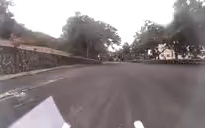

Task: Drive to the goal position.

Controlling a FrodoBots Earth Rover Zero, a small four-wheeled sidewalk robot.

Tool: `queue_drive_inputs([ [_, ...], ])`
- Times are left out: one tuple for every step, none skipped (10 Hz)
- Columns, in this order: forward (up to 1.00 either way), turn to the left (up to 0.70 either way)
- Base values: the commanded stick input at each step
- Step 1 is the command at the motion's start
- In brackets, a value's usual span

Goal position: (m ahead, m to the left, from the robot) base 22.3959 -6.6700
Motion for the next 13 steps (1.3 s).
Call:
queue_drive_inputs([
  [1.00, 0.00],
  [1.00, 0.00],
  [1.00, 0.00],
  [1.00, 0.00],
  [1.00, 0.00],
  [1.00, 0.00],
  [1.00, 0.00],
  [1.00, 0.00],
  [1.00, 0.00],
  [1.00, 0.00],
  [1.00, 0.00],
  [1.00, 0.00],
  [1.00, 0.00],
])
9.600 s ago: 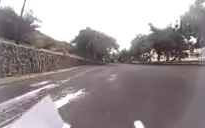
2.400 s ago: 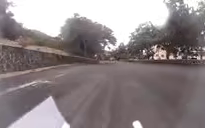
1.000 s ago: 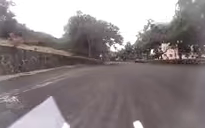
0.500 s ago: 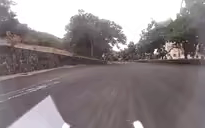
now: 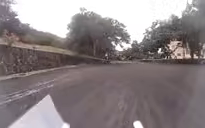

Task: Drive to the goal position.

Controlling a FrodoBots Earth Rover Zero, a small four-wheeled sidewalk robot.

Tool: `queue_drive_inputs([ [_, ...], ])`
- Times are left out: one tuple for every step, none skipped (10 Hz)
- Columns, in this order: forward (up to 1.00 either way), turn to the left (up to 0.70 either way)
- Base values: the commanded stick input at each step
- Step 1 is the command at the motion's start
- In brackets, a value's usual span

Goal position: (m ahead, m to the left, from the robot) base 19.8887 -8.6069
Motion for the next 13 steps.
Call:
queue_drive_inputs([
  [1.00, 0.00],
  [1.00, -0.03],
  [1.00, -0.06],
  [1.00, -0.12],
  [1.00, -0.24],
  [1.00, -0.36],
  [1.00, -0.38],
  [1.00, -0.39],
  [1.00, -0.39],
  [1.00, -0.39],
  [1.00, -0.39],
  [1.00, -0.39],
  [1.00, -0.39],
])
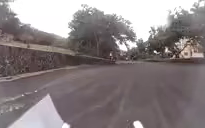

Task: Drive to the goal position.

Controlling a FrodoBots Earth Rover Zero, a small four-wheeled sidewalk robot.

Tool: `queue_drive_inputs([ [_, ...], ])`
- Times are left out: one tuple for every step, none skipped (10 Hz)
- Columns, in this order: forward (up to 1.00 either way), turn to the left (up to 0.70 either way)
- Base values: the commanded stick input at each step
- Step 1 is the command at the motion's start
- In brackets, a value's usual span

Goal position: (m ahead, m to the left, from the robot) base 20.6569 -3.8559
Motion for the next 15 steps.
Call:
queue_drive_inputs([
  [1.00, -0.39],
  [1.00, -0.39],
  [1.00, -0.39],
  [1.00, -0.39],
  [1.00, -0.39],
  [1.00, -0.39],
  [1.00, -0.38],
  [1.00, -0.38],
  [1.00, 0.00],
  [1.00, 0.00],
  [1.00, 0.00],
  [1.00, 0.00],
  [1.00, 0.00],
  [1.00, 0.00],
  [1.00, 0.00],
])
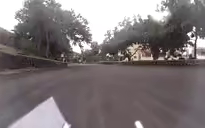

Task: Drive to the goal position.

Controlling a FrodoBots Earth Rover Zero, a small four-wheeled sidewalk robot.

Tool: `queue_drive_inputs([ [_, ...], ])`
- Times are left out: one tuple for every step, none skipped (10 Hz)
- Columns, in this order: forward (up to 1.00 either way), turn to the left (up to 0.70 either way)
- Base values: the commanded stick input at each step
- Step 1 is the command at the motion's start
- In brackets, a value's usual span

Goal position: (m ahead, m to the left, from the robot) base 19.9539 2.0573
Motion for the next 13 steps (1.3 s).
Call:
queue_drive_inputs([
  [1.00, 0.00],
  [1.00, 0.00],
  [1.00, 0.00],
  [1.00, 0.00],
  [1.00, 0.00],
  [1.00, 0.00],
  [1.00, 0.00],
  [1.00, 0.00],
  [1.00, 0.00],
  [1.00, 0.00],
  [1.00, 0.10],
  [1.00, 0.27],
  [1.00, 0.00],
])
